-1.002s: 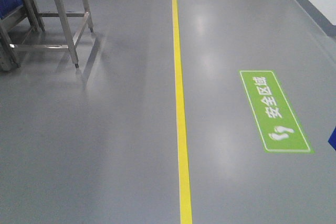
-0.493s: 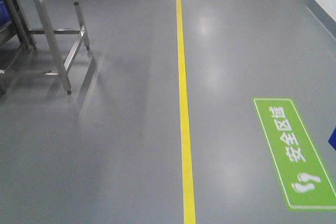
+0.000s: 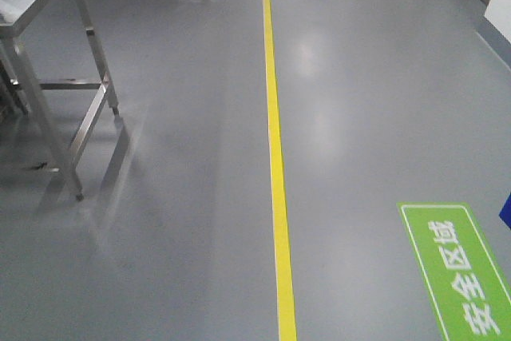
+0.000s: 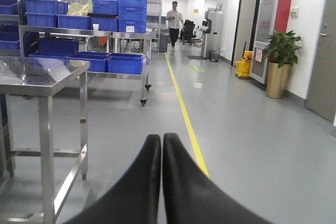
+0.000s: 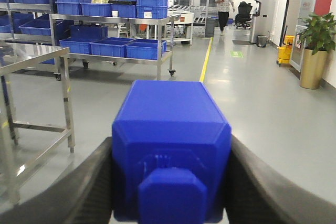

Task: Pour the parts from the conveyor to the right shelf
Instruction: 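Drive along the yellow floor line past the metal carts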

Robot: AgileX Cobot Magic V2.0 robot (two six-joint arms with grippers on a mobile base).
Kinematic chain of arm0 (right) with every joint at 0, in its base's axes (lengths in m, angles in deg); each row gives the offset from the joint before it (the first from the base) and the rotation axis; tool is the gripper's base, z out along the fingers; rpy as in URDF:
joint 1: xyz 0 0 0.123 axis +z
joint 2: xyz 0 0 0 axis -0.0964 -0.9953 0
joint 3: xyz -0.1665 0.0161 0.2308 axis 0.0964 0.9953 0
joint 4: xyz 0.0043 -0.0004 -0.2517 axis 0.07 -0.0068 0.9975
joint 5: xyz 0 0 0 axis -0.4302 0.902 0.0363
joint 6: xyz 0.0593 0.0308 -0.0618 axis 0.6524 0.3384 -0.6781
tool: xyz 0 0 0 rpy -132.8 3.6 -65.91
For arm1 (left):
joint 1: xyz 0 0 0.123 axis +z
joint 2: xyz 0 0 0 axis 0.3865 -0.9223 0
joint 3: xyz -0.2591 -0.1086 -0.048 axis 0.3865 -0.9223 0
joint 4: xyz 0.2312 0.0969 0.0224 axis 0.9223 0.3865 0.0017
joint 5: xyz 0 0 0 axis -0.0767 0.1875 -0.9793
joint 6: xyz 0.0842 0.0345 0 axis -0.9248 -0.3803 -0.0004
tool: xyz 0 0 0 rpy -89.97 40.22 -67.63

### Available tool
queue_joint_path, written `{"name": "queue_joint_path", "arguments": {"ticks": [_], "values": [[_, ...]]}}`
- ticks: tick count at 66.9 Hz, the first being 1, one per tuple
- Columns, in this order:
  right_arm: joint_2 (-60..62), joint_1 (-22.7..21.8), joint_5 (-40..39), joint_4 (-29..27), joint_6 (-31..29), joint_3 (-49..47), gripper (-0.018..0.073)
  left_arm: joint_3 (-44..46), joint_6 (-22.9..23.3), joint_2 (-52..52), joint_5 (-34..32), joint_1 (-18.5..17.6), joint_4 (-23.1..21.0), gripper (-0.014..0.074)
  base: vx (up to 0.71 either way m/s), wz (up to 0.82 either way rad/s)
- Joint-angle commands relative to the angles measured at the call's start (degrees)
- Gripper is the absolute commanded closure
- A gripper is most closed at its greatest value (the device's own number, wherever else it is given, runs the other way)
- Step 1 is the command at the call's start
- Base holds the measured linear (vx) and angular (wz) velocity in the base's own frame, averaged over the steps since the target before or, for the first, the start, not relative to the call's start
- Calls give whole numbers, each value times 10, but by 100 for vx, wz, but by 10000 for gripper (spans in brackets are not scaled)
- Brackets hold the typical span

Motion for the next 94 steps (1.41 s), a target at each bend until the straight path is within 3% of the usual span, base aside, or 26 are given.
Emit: {"name": "queue_joint_path", "arguments": {"ticks": [1,94], "values": [[-6,-2,-46,6,-6,-14,563,-15,4,5,-45,-1,-5,603,75,-2],[-6,-2,-45,6,-6,-14,563,-15,4,5,-45,-1,-5,603,74,-2]]}}
